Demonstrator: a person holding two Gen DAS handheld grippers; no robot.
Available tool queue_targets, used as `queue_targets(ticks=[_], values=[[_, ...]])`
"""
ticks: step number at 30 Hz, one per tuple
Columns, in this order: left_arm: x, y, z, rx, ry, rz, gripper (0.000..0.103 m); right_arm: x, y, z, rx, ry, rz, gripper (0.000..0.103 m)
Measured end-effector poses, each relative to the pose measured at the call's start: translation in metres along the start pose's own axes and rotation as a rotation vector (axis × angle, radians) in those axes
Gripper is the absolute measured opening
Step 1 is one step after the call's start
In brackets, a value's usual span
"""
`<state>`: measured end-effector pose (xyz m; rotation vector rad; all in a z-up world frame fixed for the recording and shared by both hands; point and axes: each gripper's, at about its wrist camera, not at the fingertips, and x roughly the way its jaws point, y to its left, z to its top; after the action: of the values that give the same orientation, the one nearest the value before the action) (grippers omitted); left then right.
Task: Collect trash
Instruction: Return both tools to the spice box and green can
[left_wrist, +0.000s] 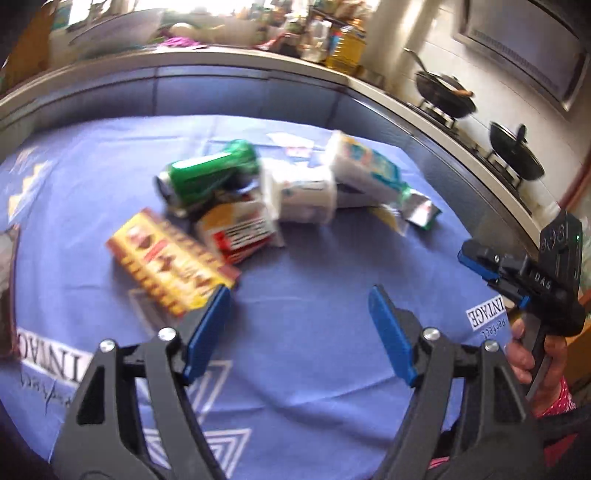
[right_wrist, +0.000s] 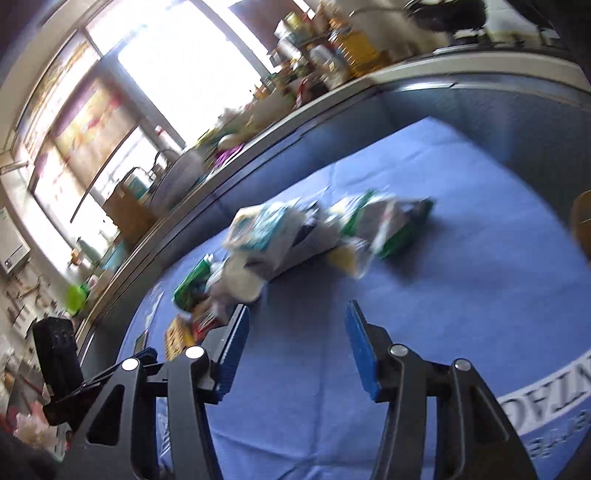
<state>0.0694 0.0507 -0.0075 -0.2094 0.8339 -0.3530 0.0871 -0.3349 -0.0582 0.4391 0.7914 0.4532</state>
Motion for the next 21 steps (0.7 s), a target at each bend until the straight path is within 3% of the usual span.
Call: queue_targets(ticks=[4,10,13,17,19,21], values=[[-0.012,0.054,-0.007,-0.130,-0.006,0.058,0.074,0.071,0.059,-0.010,-0.149,0.153,0.012,0.036],[-0.006,0.103,-0.002,-0.290,0.012,0.067,0.075,0.135,0.116,-0.013,-0.348,0.230,-0.031,0.035],[0.000,0.114,0.001,-0.326,0.021,0.078,0.079,0.152,0.138,-0.022,-0.408,0.268,-0.023,0.035],[0.002,0.121,0.006,-0.346,0.023,0.085,0.081,0.153,0.173,-0.048,-0.488,0.347,0.106,0.035],[0.000,0.122,0.007,-0.338,0.014,0.103,0.085,0.146,0.182,-0.054,-0.535,0.331,0.115,0.035],[0.000,0.119,0.007,-0.322,0.016,0.125,0.085,0.143,0.176,-0.049,-0.498,0.321,0.102,0.035]])
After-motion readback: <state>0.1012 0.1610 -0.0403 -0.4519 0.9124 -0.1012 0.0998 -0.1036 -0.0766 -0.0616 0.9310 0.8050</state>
